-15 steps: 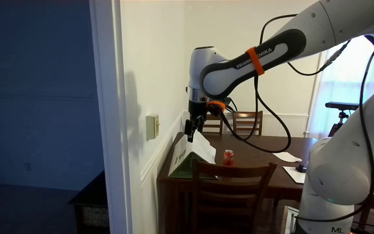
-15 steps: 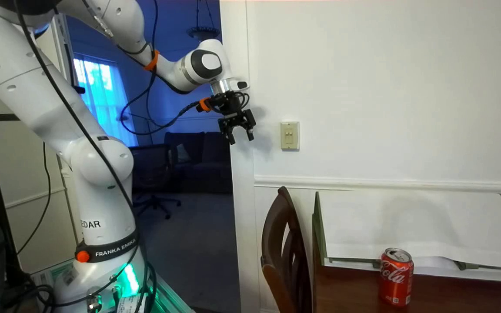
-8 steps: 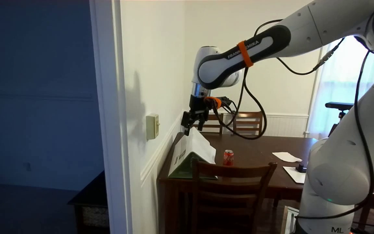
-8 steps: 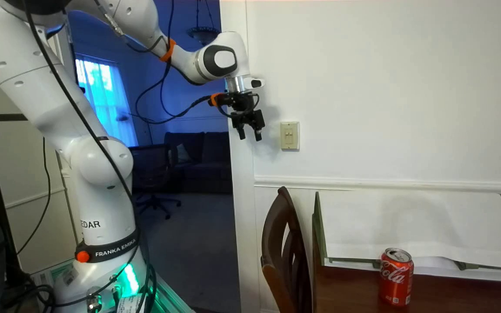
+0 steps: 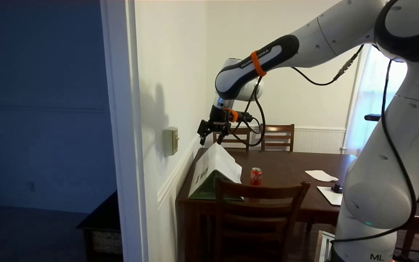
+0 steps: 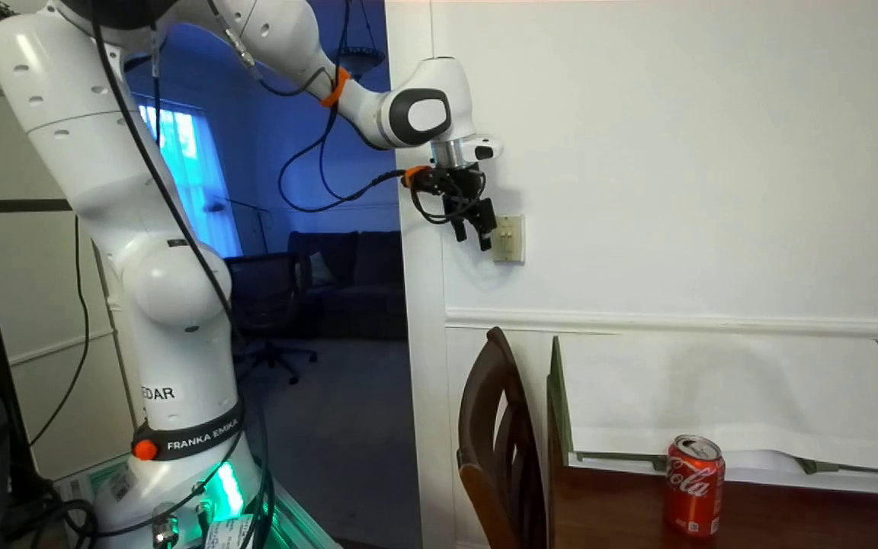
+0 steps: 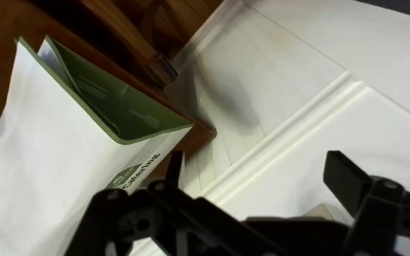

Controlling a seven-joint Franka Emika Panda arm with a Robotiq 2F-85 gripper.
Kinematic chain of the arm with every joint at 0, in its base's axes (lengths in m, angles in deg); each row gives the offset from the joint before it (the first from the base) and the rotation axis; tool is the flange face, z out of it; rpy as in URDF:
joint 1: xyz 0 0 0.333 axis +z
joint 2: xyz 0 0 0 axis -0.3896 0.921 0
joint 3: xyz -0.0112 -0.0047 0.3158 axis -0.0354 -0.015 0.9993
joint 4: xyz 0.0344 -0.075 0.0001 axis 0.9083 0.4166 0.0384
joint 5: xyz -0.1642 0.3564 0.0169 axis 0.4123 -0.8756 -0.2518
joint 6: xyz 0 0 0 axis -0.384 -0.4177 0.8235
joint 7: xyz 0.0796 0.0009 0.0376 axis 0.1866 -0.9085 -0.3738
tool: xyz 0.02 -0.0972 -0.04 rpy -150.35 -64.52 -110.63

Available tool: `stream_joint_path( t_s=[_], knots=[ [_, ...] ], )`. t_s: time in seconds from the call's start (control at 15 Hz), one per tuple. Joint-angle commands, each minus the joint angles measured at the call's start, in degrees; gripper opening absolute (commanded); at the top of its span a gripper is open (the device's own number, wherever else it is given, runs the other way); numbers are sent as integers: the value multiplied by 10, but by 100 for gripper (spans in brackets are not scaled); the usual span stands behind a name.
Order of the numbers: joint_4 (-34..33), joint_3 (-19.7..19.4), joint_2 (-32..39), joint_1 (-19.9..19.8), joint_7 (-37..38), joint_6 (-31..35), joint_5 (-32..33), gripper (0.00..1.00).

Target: Push down the switch on the right

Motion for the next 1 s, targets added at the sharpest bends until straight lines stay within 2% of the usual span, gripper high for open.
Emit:
stream_joint_path(
  t_s=[0.0, 0.33, 0.67, 0.8, 0.87, 0.93],
  knots=[
    [-51, -30, 36, 7, -14, -30, -106, 100],
    [-98, -59, 91, 0, -38, -85, -244, 100],
    [-140, -80, 160, -24, -122, -132, -377, 100],
    [-156, -79, 190, -42, -146, -124, -377, 100],
    [-123, -65, 155, -38, -121, -110, -359, 100],
    [-130, -66, 168, -45, -130, -110, -360, 100]
  ],
)
